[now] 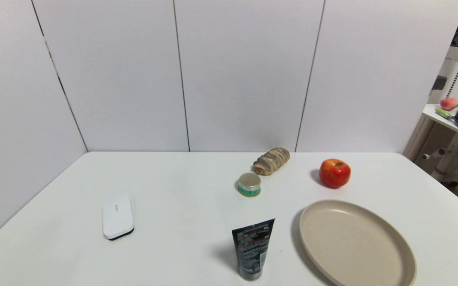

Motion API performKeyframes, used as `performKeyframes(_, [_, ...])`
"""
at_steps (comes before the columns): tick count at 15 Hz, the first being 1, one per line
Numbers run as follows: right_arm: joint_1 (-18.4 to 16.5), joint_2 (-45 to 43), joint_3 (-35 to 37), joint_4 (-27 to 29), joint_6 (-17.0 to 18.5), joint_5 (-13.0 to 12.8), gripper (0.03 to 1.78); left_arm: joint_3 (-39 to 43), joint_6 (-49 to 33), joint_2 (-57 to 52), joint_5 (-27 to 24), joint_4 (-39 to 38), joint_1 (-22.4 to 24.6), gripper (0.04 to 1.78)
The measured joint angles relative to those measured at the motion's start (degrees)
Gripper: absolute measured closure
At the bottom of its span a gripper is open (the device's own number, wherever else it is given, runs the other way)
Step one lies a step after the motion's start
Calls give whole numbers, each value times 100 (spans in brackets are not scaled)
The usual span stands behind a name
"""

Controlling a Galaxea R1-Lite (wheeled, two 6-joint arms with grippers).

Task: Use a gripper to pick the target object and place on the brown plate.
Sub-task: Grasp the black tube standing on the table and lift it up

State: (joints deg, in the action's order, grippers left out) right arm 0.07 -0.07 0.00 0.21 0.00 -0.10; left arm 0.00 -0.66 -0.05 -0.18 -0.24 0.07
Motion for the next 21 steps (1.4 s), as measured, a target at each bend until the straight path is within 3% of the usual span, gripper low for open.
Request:
performKeyframes(7, [0,34,-7,69,-60,17,12,0,0,0,0,2,0,13])
performKeyframes(10, [2,492,-297,17,-217,100,12,0,0,0,0,0,-2,13])
performKeyframes(14, [66,1457,-1463,-13,-357,458,12,0,-2,0,2,0,-2,13])
performKeyframes(18, [435,2834,-2853,10,-569,905,12,0,-2,0,0,0,-2,13])
performKeyframes(21, [730,4053,-3736,65,-761,1501,12,0,-2,0,0,2,-2,13])
